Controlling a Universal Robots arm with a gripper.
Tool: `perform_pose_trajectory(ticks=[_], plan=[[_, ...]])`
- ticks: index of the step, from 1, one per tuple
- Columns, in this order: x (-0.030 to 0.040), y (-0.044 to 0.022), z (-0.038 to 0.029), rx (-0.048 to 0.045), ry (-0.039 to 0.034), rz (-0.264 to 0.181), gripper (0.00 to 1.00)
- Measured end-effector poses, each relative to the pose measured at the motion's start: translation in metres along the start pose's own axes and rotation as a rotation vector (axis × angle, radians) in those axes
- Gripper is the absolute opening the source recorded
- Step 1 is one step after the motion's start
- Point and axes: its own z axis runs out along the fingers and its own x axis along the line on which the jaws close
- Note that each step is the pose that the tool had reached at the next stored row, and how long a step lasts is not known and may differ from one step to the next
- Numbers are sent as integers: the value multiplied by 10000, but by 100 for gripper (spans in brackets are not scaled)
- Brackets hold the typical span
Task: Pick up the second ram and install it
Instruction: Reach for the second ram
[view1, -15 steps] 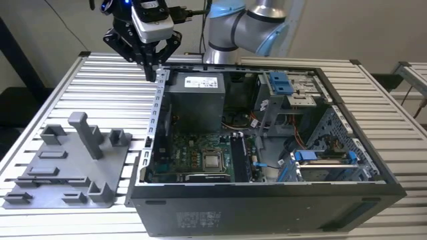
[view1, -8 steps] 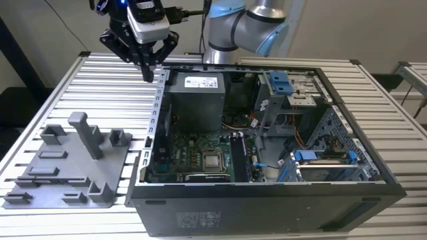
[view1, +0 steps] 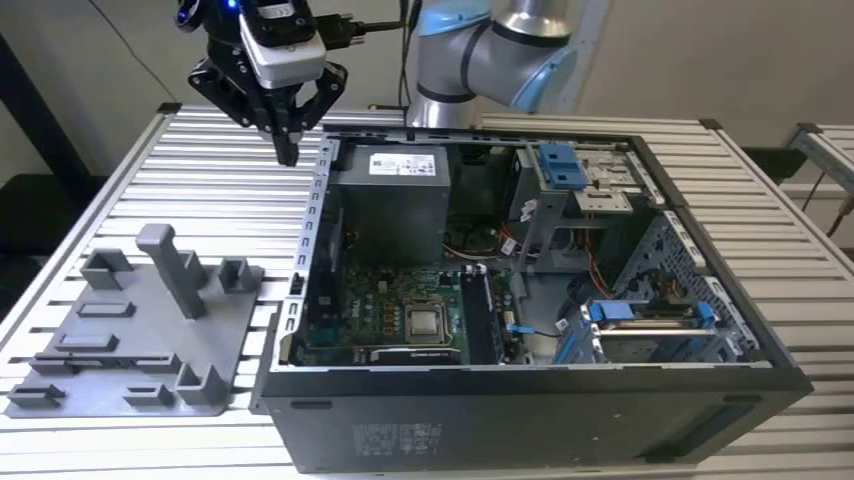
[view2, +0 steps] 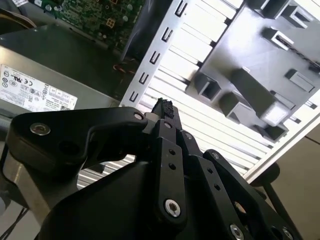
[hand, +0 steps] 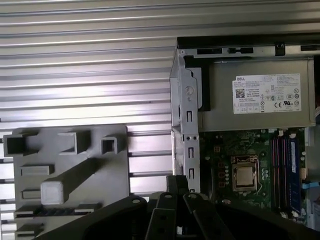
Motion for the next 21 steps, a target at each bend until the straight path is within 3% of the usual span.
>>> perform_pose_trajectory(ticks=[13,21], plan=[[253,-51,-1,0,0,-1,11],[309,-56,5,5,8,0,11]])
